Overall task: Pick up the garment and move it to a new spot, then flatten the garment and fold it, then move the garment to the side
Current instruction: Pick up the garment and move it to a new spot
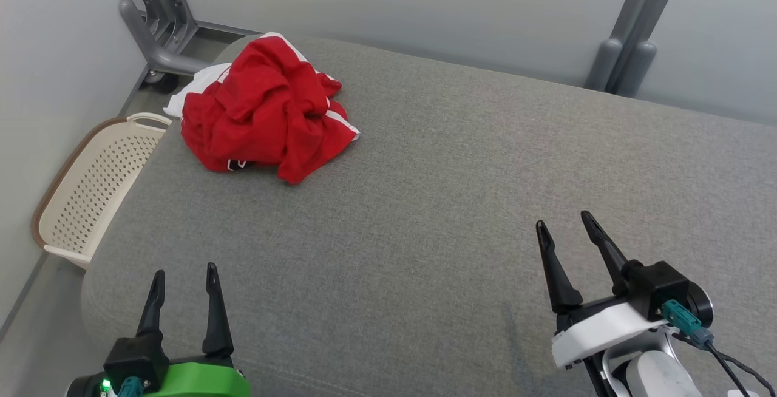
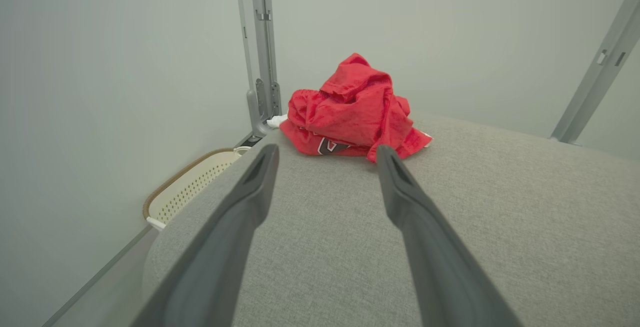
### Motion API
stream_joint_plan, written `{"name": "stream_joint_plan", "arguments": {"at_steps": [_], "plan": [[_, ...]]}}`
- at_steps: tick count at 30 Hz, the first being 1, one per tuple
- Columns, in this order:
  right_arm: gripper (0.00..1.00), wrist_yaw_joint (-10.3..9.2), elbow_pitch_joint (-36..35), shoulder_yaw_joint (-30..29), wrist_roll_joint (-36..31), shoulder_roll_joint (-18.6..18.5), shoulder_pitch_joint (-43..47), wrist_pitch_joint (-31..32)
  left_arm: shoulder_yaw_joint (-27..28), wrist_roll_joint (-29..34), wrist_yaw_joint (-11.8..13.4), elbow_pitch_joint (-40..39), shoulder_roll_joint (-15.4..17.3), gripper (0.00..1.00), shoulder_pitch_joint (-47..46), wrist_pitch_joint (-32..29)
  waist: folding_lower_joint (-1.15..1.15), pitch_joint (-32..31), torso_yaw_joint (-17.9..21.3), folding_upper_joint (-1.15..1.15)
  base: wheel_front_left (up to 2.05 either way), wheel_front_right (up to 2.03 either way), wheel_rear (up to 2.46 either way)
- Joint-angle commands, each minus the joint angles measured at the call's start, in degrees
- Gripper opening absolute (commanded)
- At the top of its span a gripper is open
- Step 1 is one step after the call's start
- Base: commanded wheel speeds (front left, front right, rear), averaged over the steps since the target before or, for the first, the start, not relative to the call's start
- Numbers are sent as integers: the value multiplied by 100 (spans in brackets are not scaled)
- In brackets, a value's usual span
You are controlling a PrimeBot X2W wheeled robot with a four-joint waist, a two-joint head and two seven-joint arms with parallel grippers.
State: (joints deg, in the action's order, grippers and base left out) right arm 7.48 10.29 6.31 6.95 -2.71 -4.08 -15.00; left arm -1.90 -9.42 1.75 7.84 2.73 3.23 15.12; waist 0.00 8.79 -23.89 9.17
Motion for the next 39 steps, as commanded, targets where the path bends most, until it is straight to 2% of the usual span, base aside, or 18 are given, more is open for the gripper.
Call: {"name": "stream_joint_plan", "arguments": {"at_steps": [1, 8, 14, 24, 32, 39], "plan": [[100, 2, 16, 12, 24, -15, -48, -16, 3, -27, 38, -9, 29, 100, 99, 0, 0, 27, 50, 0, 0, 0, 0], [100, 2, -33, -68, -41, -15, -75, -16, 100, -318, 6, 4, 28, 100, -72, 0, 0, 158, 290, 0, 0, 0, 0], [100, 2, -103, -177, -153, -15, -122, -16, 172, -231, -114, 6, 171, 100, -419, 0, 0, 339, 474, 0, 0, 0, 0], [100, 2, -318, -383, -464, -16, -478, -16, 285, -284, -419, 323, 882, 100, -2024, -494, 0, 1086, 790, 0, 0, 0, 0], [100, 2, -391, -503, -721, -16, -801, -16, 214, -426, -695, 1122, 1380, 100, -3510, -1119, 0, 1707, 939, 0, 0, 0, 0], [100, 2, -456, -333, -830, -16, -1101, -16, -98, -446, -824, 2370, 1663, 100, -4580, -1716, 0, 2126, 1216, 0, 0, 0, 0]]}}
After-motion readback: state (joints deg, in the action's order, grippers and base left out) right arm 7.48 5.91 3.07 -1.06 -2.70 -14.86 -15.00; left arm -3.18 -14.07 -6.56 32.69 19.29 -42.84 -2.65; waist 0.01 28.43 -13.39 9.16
